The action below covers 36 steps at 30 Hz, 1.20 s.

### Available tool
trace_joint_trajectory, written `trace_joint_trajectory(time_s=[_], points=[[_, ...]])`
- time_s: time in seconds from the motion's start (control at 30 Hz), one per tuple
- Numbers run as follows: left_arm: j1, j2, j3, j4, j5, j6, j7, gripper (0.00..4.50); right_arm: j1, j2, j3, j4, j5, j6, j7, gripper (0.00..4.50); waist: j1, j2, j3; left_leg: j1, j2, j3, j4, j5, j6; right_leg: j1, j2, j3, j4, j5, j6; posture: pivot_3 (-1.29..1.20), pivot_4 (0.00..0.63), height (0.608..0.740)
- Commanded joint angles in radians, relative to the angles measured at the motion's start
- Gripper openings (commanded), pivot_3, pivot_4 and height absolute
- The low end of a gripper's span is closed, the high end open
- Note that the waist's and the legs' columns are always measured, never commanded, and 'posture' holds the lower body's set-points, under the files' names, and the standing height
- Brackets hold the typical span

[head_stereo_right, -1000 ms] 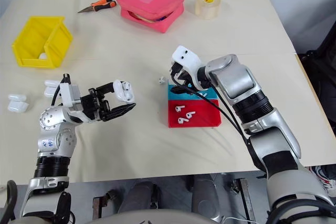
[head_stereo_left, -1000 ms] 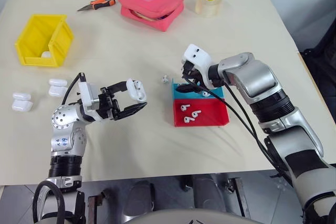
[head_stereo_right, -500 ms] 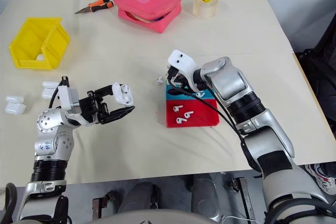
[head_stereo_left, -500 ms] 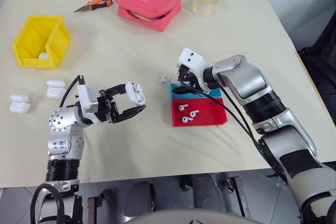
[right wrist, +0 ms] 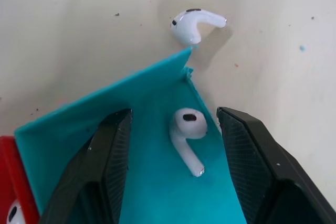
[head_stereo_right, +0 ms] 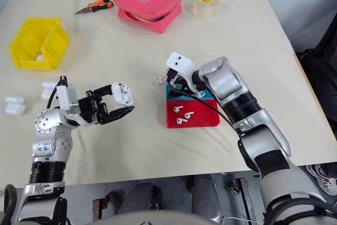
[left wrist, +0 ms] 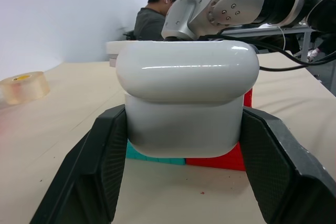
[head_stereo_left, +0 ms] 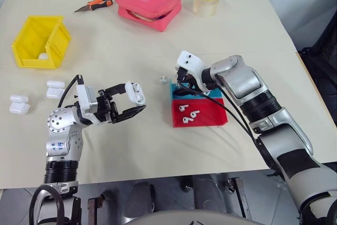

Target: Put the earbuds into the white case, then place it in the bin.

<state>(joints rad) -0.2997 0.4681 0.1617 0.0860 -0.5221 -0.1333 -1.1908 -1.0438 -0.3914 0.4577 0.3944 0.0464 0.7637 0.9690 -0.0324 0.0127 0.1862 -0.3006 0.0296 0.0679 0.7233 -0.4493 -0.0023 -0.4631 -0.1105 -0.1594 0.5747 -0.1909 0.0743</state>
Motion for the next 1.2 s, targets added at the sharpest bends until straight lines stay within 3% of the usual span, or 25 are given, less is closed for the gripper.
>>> trace_joint_trajectory(time_s=[0.03,1.0,1.1,1.2], points=[[0.008,0.010,0.025,-0.041,-0.027,-0.007,0.009,2.78,-0.030,0.007,-0.010,-0.002,-0.013,-0.015,0.017,2.65,0.000,0.000,0.000,0.000,0.000,0.000,0.000,0.000,0.000,0.000,0.000,0.000,0.000,0.000,0.000,0.00,0.150,0.740],[0.010,0.004,0.026,-0.036,-0.019,-0.013,0.015,2.78,-0.124,0.031,0.046,0.095,-0.114,0.013,0.111,2.65,-0.002,0.000,0.000,0.000,0.000,0.000,0.000,0.000,0.000,0.000,0.000,0.000,0.000,0.000,0.000,0.00,0.150,0.740],[0.011,0.004,0.026,-0.037,-0.019,-0.014,0.016,2.78,-0.126,0.034,0.046,0.100,-0.119,0.007,0.115,2.04,-0.002,0.000,0.000,0.000,0.000,0.000,0.000,0.000,0.000,0.000,0.000,0.000,0.000,0.000,0.000,0.00,0.150,0.740],[0.012,0.004,0.027,-0.037,-0.019,-0.015,0.016,2.78,-0.127,0.037,0.046,0.100,-0.121,0.002,0.117,1.01,-0.001,0.000,0.000,0.000,0.000,0.000,0.000,0.000,0.000,0.000,0.000,0.000,0.000,0.000,0.000,0.00,0.150,0.740]])
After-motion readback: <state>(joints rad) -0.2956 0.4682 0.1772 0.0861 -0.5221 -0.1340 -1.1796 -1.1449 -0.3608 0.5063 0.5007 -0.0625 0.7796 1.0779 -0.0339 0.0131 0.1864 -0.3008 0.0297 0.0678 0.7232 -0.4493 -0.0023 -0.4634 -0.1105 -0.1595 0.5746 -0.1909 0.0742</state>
